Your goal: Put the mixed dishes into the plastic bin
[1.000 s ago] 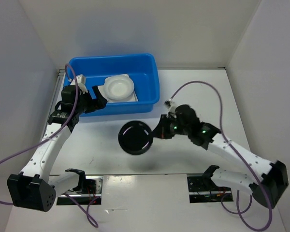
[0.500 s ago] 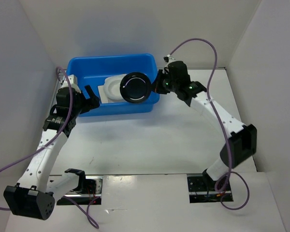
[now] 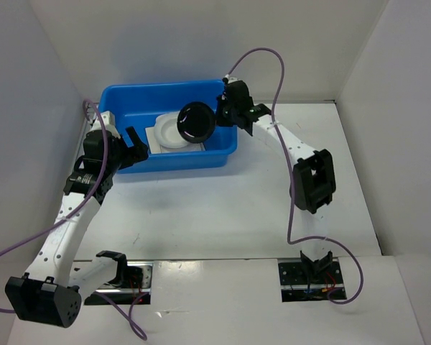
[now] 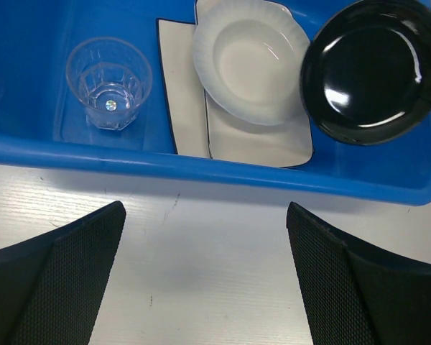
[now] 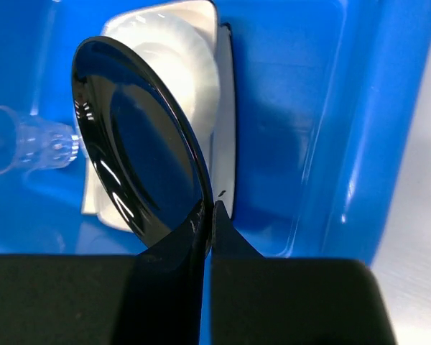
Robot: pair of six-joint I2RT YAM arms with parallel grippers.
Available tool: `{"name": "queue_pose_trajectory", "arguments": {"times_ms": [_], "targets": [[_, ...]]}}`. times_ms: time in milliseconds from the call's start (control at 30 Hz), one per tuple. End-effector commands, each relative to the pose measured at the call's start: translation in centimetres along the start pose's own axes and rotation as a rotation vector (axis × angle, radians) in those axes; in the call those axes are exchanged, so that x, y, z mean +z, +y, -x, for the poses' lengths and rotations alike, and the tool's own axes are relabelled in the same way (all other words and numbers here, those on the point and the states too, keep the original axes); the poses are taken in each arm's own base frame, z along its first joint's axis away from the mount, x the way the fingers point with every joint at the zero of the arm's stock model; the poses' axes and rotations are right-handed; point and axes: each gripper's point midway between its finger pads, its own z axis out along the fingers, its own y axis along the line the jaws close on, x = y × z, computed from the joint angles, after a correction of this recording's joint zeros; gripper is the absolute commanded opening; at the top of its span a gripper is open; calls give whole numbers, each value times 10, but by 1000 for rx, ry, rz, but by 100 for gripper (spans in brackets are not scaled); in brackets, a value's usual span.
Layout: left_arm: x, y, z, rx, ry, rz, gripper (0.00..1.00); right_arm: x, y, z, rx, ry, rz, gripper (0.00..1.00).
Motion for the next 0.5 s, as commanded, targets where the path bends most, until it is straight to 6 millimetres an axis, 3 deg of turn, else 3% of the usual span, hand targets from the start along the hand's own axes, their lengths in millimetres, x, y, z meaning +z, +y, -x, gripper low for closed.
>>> {"name": "queue_pose_trajectory", "arguments": {"times_ms": [0,133,200,233,400,467], "targets": [[-10,-6,20,-15,-68,-20,100,18,-4,10,-8,-25,-15,0],[-11,-5,18,-15,-68,-20,100,45,-11,3,11,-20,-37,0],[-11,-5,18,-15,-68,-20,100,60,-15,-11,21,26,-48,0],[-11,-5,18,-15,-68,-20,100,61,-11,-1,20,3,-37,0],[-10,-5,14,-14,-55,-26,100,78,-4,-4,25,25,-29,0],[-10,-7,15,-14,-60,-38,100,92,-8,-16,26,58,-31,0]]}}
